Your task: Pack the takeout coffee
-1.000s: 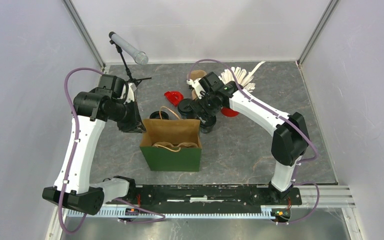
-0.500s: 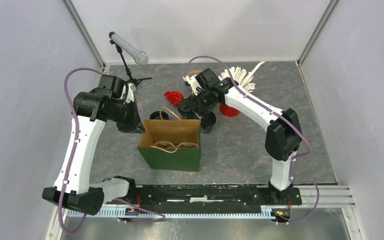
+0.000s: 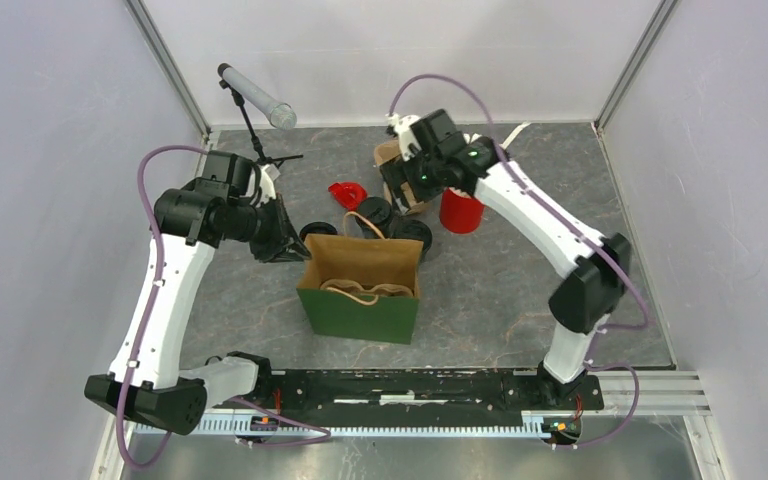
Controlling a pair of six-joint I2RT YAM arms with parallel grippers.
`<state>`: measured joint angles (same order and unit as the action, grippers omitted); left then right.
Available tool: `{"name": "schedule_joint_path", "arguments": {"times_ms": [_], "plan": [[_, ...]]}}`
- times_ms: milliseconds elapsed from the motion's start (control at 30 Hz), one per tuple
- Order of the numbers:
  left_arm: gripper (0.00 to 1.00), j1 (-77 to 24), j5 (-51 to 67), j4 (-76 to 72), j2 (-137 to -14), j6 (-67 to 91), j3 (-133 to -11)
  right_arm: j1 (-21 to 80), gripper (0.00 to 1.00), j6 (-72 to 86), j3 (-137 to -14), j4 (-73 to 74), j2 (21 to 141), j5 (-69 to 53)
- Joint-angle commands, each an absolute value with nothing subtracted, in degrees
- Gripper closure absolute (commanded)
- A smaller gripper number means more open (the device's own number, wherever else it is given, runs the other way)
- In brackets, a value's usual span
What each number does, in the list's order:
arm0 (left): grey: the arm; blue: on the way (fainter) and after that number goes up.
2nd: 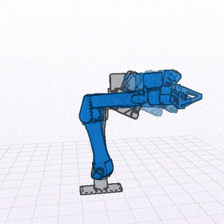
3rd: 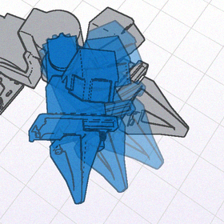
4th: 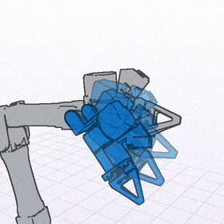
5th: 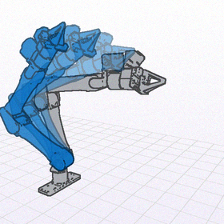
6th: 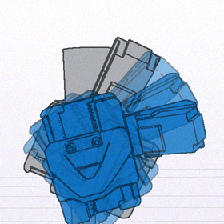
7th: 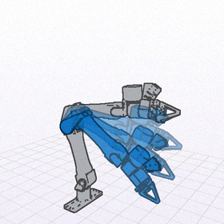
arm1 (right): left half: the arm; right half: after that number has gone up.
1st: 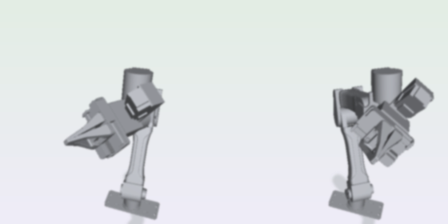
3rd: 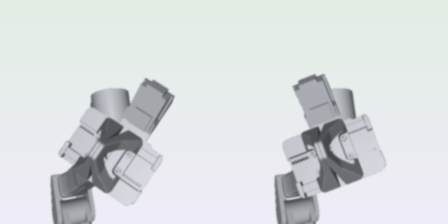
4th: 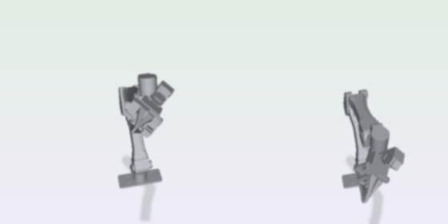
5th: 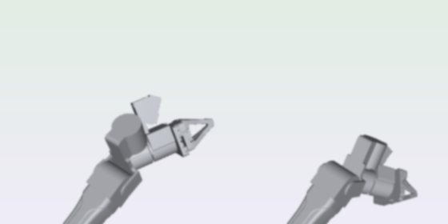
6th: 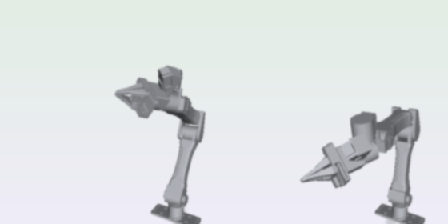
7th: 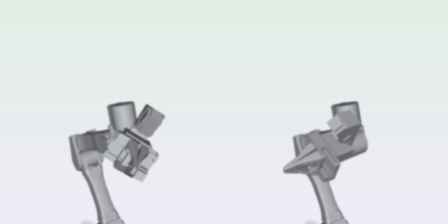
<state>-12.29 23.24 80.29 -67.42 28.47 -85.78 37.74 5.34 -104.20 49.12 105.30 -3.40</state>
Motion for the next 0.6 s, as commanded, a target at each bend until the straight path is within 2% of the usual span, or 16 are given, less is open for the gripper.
{"name": "schedule_joint_path", "arguments": {"times_ms": [0,267,433,567], "plan": [[0.92,-14.1,28.5,70.9,-66.6,37.8,-84.7,36.2,0.09,11.2,-104.6,51.2,92.7,-0.6],[0.92,-19.4,26.3,58.4,-67.9,49.0,-81.6,33.4,0.14,20.5,-106.4,64.7,81.9,-6.2],[0.93,-26.6,22.7,52.5,-69.6,53.5,-80.6,33.4,0.27,25.2,-101.5,66.4,75.7,-15.9],[0.92,-28.9,20.2,52.1,-69.9,54.2,-80.9,33.5,0.32,29.3,-100.1,68.8,72.6,-16.8]]}}
